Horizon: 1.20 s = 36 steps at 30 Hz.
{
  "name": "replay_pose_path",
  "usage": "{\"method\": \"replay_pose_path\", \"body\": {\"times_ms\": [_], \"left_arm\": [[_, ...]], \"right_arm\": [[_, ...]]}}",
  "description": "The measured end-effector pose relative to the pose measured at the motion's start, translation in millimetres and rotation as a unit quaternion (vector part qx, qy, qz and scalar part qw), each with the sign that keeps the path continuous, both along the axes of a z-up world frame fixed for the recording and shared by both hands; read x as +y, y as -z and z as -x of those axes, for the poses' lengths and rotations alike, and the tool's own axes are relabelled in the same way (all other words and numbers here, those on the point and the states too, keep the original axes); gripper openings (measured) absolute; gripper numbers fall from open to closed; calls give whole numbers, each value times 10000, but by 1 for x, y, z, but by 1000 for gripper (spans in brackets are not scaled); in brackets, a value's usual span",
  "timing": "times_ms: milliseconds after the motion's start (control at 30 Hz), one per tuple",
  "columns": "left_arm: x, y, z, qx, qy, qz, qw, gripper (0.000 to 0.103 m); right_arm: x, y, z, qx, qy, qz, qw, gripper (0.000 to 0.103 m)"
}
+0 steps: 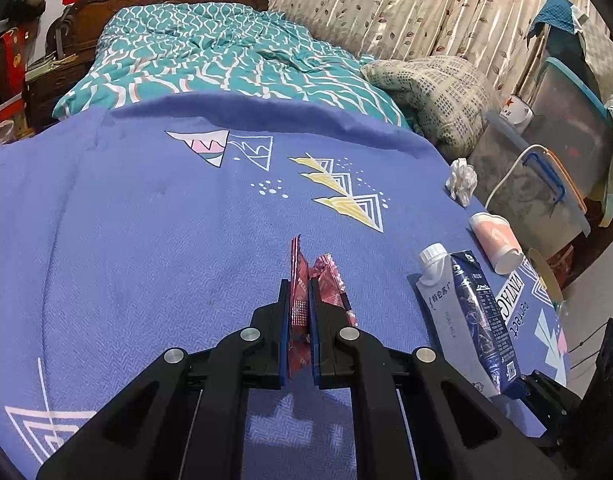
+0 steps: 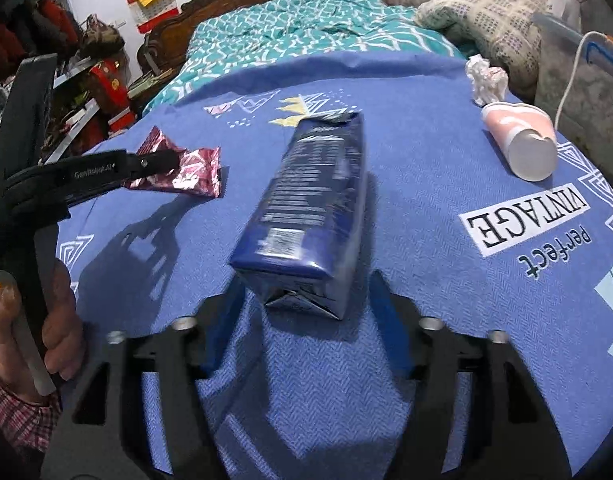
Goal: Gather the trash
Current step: 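Lift the blue-white carton with the right gripper while the left holds the wrapper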
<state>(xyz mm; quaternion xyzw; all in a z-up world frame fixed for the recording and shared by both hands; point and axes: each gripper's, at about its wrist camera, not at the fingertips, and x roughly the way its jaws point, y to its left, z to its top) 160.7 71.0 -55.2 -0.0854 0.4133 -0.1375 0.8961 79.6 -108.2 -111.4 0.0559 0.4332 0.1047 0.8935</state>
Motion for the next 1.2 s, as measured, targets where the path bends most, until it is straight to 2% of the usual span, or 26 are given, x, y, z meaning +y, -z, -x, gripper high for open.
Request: {"method": "replay_pose_path", "body": {"times_ms": [133, 300, 633, 667, 700, 733, 833, 967, 1200], "left_arm": [[-2, 0, 1, 11, 35, -4, 10000, 6], [-3, 1, 0, 21, 70, -6, 10000, 7], [1, 5, -5, 202, 87, 127, 9997, 7], [1, 6, -5, 212, 91, 127, 9997, 7], [1, 6, -5, 215, 95, 127, 9996, 7], [1, 6, -6, 220, 105, 124, 9996, 7], [-1, 7, -5, 217, 138, 110, 9996, 7], [-4, 6, -5, 188, 194, 74, 9996, 7], [-2, 6, -3, 179, 149, 99, 9997, 7]], "right_arm": [[-9, -7, 6, -113, 219, -145, 9996, 80], [-14, -8, 5, -145, 331, -216, 9991, 81], [7, -9, -8, -169, 280, -148, 9994, 81], [9, -9, -10, -176, 288, -156, 9993, 80], [9, -9, -12, -181, 277, -159, 9993, 67], [10, -9, -13, -180, 250, -158, 9994, 62], [8, -9, -11, -209, 260, -223, 9992, 59], [1, -12, 1, -302, 253, -70, 9992, 56], [-8, -10, 37, -287, 103, 4, 9995, 55]]}}
